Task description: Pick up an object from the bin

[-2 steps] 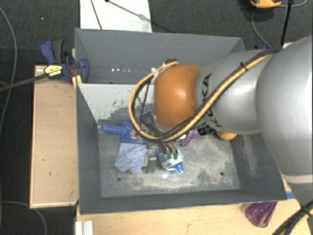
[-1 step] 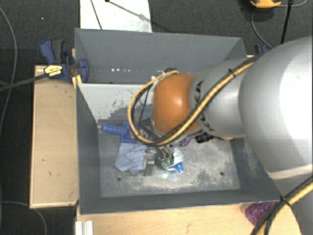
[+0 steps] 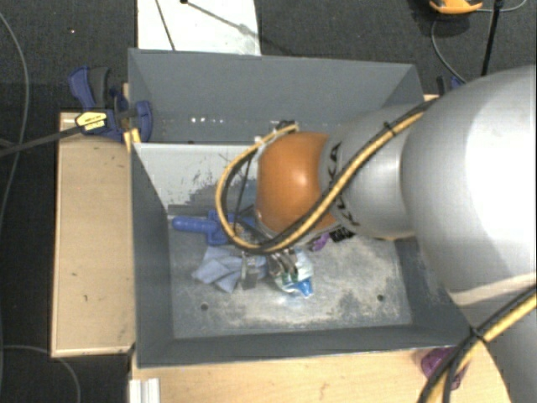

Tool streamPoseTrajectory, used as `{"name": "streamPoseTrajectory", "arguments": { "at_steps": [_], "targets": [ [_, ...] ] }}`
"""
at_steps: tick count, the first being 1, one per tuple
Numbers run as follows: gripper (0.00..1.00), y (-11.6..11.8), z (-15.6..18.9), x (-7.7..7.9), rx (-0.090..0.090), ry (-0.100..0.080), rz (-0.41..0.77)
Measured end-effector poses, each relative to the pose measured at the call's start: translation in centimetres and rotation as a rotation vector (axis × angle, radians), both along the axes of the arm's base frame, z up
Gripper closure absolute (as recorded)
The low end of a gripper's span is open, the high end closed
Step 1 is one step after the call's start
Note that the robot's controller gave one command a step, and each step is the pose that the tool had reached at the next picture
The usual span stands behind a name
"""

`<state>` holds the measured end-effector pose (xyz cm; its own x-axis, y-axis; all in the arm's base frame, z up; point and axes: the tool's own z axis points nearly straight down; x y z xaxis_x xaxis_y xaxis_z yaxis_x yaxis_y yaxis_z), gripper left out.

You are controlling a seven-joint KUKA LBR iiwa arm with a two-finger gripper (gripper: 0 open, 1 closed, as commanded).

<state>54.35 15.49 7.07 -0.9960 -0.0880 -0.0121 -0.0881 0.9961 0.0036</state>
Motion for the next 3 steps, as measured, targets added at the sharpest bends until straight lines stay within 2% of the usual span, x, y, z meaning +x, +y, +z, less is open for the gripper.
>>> {"name": "streamPoseTrajectory", "arguments": {
  "at_steps": [2, 3],
  "targets": [
    [1.00, -0.01, 0.11, -0.02, 0.000, 0.000, -0.001],
    [1.00, -0.05, 0.99, -0.18, -0.001, 0.006, -0.002]
  ]
}}
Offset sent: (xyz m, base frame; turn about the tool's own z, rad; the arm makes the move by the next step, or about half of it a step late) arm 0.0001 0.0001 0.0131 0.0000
